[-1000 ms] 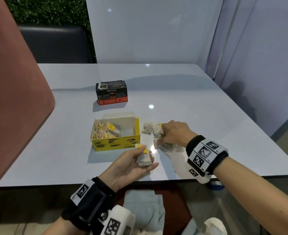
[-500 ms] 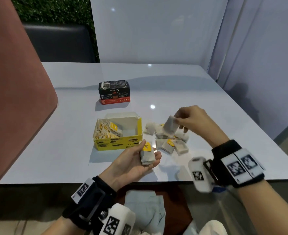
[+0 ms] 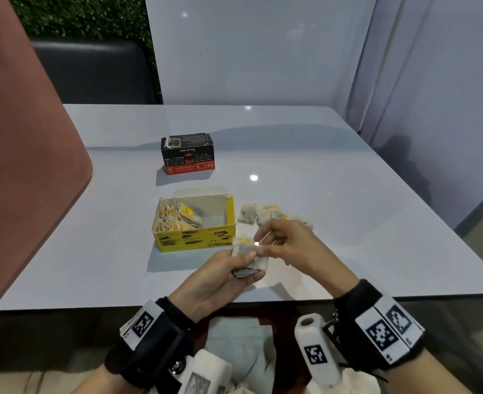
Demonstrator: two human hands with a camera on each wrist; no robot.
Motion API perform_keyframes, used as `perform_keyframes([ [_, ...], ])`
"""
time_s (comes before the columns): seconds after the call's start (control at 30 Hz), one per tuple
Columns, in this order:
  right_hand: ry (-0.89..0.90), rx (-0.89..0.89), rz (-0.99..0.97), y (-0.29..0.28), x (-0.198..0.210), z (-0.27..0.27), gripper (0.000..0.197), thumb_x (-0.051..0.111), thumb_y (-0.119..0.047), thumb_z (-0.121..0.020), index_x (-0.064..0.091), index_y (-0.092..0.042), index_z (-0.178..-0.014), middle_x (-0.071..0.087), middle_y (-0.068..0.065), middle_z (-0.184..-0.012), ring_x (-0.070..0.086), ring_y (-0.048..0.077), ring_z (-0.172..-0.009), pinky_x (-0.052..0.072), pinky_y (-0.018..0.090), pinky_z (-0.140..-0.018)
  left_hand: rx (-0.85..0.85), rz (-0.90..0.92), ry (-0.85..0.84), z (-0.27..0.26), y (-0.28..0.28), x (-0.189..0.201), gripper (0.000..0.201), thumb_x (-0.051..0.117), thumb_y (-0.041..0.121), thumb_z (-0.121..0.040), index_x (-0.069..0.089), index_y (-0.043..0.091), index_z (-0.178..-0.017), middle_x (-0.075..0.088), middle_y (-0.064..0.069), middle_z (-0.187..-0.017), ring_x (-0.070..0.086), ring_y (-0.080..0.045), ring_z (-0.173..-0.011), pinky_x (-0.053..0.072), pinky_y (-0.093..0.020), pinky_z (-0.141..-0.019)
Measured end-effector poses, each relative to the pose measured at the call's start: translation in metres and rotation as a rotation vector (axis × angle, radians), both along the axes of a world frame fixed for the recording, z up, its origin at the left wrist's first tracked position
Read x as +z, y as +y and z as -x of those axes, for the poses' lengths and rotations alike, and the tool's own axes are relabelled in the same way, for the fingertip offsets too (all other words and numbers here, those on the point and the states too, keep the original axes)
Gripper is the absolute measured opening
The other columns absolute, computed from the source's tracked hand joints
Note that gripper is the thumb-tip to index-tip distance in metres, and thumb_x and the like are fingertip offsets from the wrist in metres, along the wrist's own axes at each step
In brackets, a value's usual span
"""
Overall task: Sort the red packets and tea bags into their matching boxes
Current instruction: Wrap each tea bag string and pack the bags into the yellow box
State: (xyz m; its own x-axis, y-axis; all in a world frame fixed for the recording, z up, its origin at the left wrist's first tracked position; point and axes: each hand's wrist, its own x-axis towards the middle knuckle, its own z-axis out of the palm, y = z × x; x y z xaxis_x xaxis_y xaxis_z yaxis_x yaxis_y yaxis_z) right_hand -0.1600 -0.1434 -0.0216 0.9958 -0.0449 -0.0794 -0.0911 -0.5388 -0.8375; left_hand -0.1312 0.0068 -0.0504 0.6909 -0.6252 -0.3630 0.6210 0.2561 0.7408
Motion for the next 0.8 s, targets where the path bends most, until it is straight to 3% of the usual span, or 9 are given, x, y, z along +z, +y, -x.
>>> perform_keyframes([
  [0.1, -0.02, -0.057, -0.193, -0.003, 0.006, 0.0, 0.011, 0.069, -0.001, -0.078, 0.066, -0.009, -0.085, 0.062, 0.003, -0.065, 0.055, 0.008, -0.053, 0.044, 0.019, -0.05, 0.029, 0.092, 0.1, 0.0, 0.004, 0.006, 0.022, 0.057, 0.011, -0.077, 0.064, 0.001, -0.096, 0.066, -0.011, -0.089, 0.06, -0.019, -0.083, 0.053, -0.028, -0.076],
  [0.23, -0.084, -0.196, -0.599, 0.005, 0.006, 0.004, 0.014, 0.065, 0.008, -0.079, 0.061, 0.007, -0.093, 0.062, 0.015, -0.069, 0.062, 0.015, -0.053, 0.052, 0.02, -0.052, 0.116, 0.252, 0.175, -0.003, 0.006, 0.006, 0.038, 0.053, 0.017, -0.08, 0.057, 0.002, -0.115, 0.059, -0.015, -0.096, 0.055, -0.024, -0.086, 0.044, -0.034, -0.087],
  [0.37, -0.023, -0.21, -0.69, 0.02, -0.007, 0.008, 0.013, 0.063, 0.009, -0.08, 0.058, 0.0, -0.087, 0.061, 0.012, -0.066, 0.064, 0.014, -0.051, 0.053, 0.022, -0.049, 0.117, 0.25, 0.176, -0.005, 0.004, 0.003, 0.046, 0.049, 0.018, -0.081, 0.05, 0.0, -0.123, 0.059, -0.015, -0.093, 0.053, -0.022, -0.078, 0.043, -0.034, -0.087],
  [0.43, -0.097, -0.258, -0.523, 0.018, -0.01, 0.007, 0.01, 0.067, 0.001, -0.08, 0.061, -0.006, -0.085, 0.062, 0.004, -0.07, 0.062, 0.009, -0.057, 0.05, 0.02, -0.05, 0.13, 0.228, 0.213, -0.006, 0.005, -0.002, 0.049, 0.051, 0.018, -0.08, 0.05, -0.001, -0.125, 0.059, -0.017, -0.1, 0.056, -0.025, -0.085, 0.043, -0.037, -0.093],
  [0.53, -0.458, -0.297, -0.06, 0.014, -0.008, 0.004, 0.005, 0.067, -0.011, -0.083, 0.064, -0.015, -0.082, 0.064, -0.007, -0.079, 0.059, 0.006, -0.074, 0.05, 0.019, -0.064, 0.16, 0.225, 0.275, -0.008, 0.006, -0.007, 0.033, 0.049, 0.023, -0.085, 0.05, 0.003, -0.111, 0.056, -0.016, -0.091, 0.055, -0.025, -0.086, 0.044, -0.038, -0.091],
  [0.6, -0.708, -0.19, 0.37, 0.02, -0.009, 0.005, 0.006, 0.059, -0.012, -0.083, 0.064, -0.015, -0.081, 0.063, -0.004, -0.081, 0.058, 0.012, -0.077, 0.048, 0.023, -0.062, 0.15, 0.261, 0.303, -0.007, 0.005, -0.006, 0.033, 0.043, 0.031, -0.093, 0.05, 0.003, -0.108, 0.056, -0.013, -0.089, 0.055, -0.024, -0.087, 0.045, -0.037, -0.09],
  [0.67, -0.784, -0.032, 0.725, 0.031, -0.018, 0.01, 0.011, 0.051, -0.013, -0.078, 0.062, -0.016, -0.077, 0.06, -0.002, -0.076, 0.058, 0.017, -0.071, 0.044, 0.026, -0.055, 0.138, 0.252, 0.278, -0.006, 0.002, -0.003, 0.043, 0.036, 0.038, -0.096, 0.056, 0.001, -0.105, 0.059, -0.011, -0.087, 0.058, -0.021, -0.084, 0.047, -0.033, -0.085],
  [0.73, -0.732, 0.05, 0.824, 0.038, -0.028, 0.016, 0.017, 0.045, -0.015, -0.074, 0.061, -0.018, -0.079, 0.057, -0.004, -0.073, 0.058, 0.017, -0.067, 0.04, 0.023, -0.055, 0.133, 0.197, 0.238, -0.005, 0.0, -0.001, 0.051, 0.033, 0.039, -0.097, 0.061, -0.001, -0.087, 0.059, -0.009, -0.073, 0.057, -0.017, -0.071, 0.047, -0.028, -0.076],
  [0.8, -0.706, 0.043, 0.741, 0.039, -0.033, 0.022, 0.025, 0.043, -0.015, -0.078, 0.061, -0.02, -0.094, 0.06, -0.006, -0.077, 0.059, 0.014, -0.071, 0.042, 0.021, -0.057, 0.145, 0.187, 0.214, -0.003, -0.001, 0.0, 0.047, 0.033, 0.037, -0.098, 0.059, 0.001, -0.083, 0.055, -0.009, -0.073, 0.051, -0.015, -0.071, 0.041, -0.028, -0.078],
])
